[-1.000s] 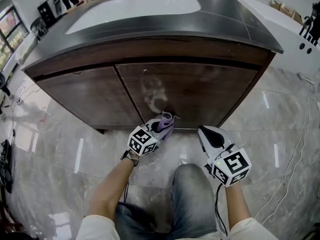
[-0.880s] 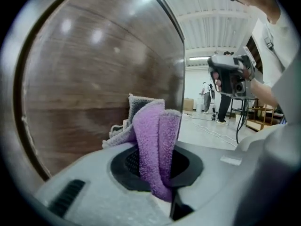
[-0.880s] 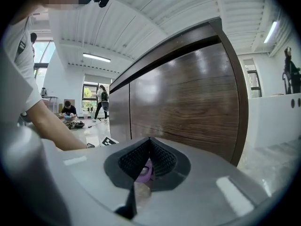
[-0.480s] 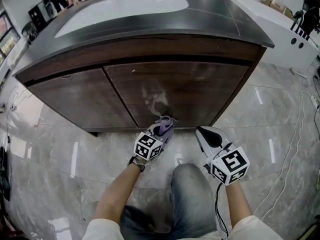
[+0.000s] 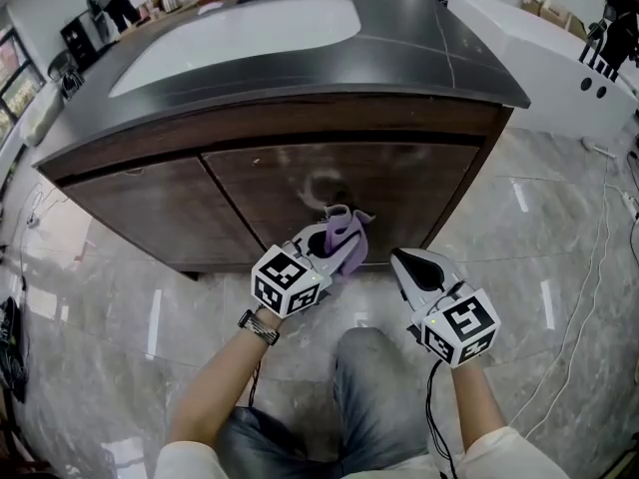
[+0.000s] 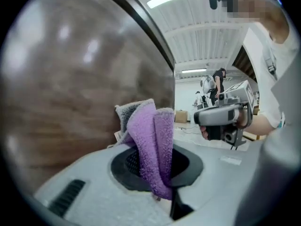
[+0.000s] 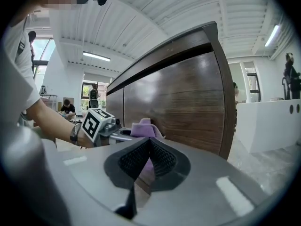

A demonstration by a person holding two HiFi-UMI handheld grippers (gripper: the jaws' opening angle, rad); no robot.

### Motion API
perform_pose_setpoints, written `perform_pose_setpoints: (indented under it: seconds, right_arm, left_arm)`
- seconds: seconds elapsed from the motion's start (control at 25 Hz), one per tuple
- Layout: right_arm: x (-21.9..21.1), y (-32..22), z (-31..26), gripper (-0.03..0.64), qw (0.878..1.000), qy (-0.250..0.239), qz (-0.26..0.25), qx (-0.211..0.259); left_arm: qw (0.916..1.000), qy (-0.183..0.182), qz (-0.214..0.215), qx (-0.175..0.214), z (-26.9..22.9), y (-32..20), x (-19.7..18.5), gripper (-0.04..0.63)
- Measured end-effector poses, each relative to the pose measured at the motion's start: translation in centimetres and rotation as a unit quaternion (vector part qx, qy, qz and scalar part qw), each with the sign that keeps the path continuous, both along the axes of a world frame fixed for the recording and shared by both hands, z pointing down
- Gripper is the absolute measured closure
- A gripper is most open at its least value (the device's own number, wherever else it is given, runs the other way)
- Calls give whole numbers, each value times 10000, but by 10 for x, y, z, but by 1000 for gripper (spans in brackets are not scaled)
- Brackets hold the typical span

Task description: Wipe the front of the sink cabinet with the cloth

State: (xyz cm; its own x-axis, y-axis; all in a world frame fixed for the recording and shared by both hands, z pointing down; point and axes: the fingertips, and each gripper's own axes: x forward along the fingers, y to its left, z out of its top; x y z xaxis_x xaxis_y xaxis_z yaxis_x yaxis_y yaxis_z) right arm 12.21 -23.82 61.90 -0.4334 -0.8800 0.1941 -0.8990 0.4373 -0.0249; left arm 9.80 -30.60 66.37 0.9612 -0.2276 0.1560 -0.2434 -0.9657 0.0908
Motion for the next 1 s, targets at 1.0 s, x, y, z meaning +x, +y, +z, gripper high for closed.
perform_pose_setpoints:
  seconds: [1.0]
  right_arm:
    - [82,12,-54,609,9966,86,697,435]
  left_arm:
    - [9886,701,1114,734,-119,34,81,548]
